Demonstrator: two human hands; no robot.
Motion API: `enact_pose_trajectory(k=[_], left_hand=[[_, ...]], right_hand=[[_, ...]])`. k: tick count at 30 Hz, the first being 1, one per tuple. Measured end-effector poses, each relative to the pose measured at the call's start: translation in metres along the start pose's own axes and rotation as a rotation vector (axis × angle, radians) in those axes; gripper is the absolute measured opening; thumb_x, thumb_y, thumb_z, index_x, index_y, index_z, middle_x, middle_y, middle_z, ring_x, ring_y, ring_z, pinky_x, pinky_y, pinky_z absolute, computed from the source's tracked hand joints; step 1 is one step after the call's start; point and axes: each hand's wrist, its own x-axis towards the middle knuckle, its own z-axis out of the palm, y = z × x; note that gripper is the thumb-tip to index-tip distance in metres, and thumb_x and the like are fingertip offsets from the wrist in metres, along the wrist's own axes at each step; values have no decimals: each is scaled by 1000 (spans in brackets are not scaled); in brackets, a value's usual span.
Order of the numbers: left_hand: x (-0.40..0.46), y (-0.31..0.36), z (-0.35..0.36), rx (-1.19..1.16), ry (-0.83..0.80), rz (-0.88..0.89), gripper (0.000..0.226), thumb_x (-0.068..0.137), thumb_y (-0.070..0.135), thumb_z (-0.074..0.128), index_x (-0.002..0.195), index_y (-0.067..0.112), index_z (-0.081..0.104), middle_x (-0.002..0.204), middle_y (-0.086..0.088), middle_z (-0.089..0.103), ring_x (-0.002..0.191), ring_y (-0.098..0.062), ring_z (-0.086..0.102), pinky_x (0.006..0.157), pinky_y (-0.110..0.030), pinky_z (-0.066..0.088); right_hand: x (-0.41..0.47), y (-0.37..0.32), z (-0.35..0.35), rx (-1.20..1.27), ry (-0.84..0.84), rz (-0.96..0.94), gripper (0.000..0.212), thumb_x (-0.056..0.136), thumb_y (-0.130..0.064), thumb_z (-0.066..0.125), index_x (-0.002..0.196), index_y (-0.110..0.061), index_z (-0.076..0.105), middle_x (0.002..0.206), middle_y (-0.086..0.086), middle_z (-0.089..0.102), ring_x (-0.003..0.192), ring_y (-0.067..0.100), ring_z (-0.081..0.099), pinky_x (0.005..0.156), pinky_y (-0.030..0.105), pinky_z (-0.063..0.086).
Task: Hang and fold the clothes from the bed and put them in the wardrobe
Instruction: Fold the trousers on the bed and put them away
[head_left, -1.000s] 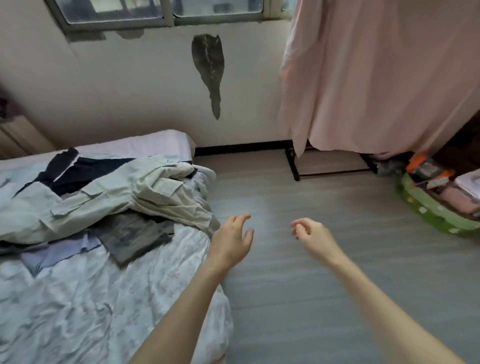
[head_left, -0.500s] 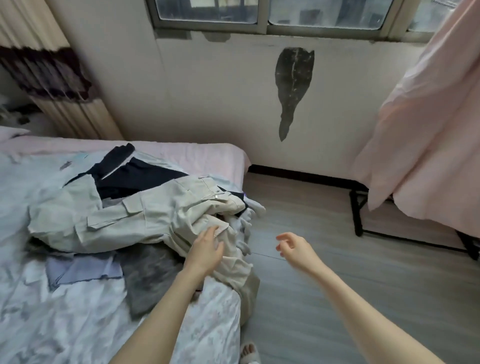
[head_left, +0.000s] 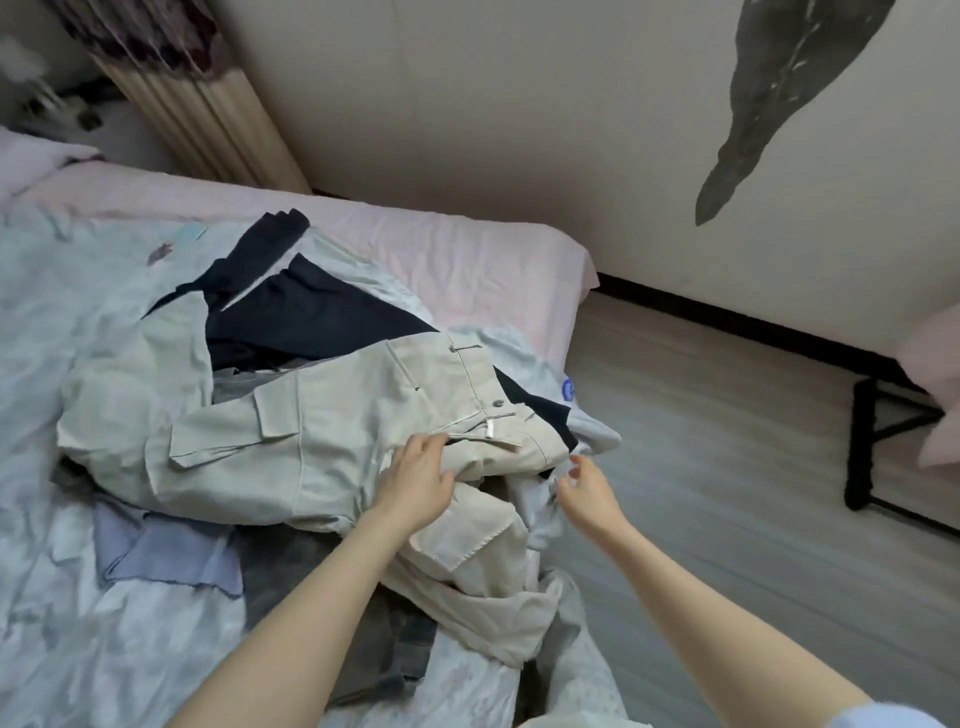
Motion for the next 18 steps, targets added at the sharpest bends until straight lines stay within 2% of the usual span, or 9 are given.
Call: enact_pose_trajectory(k=[2,5,8,10,13,16,18], left_hand=[[44,4,-6,113,-37,13,52,96,21,41,146,21,27,152,-4,23,138,-28,21,109,-42,29],[105,15,-10,308,-192,77,64,95,14,40,150,29,12,159,1,-4,145,-28,-4,114,-48,20],[159,28,-11,531,-282,201,85,86,1,41,150,36,-2,157,2,-19,144,-30,-17,116,-53,9],[187,35,-8,705,-358,274,87,85,1,44,150,37,-1,157,-1,-20,143,-33,-19,114,-57,7],[213,38,-2,891,-447,302,66,90,17,50,146,35,20,159,-3,-7,143,-36,-17,112,-61,7],[224,42,-3,972,-459,360,59,88,29,56,141,26,31,153,-1,24,145,-31,-8,113,-59,6],[225,45,-10,996,-421,388,49,88,29,54,136,21,42,138,1,46,144,-24,14,114,-57,2]], right_hand=[[41,-6,3,-57,-26,-23,55,94,-18,46,144,-2,29,145,15,38,135,28,33,108,35,30],[92,-9,5,-189,-138,-35,70,91,-30,53,147,-5,19,150,13,30,139,29,25,112,37,24],[126,-8,12,-261,-330,30,84,83,-47,57,147,-9,17,146,13,35,134,33,33,108,41,32],[134,-6,17,-307,-388,57,83,79,-54,58,141,-7,28,137,13,46,127,32,41,103,40,38],[134,-10,16,-318,-464,37,64,76,-60,60,115,-10,51,116,5,60,106,23,55,87,32,47],[134,-21,6,-318,-518,-13,48,80,-54,59,102,-12,54,105,3,62,91,19,54,75,30,44],[134,-28,-3,-364,-512,-95,29,84,-45,57,87,-17,49,96,3,59,87,20,53,73,32,43]])
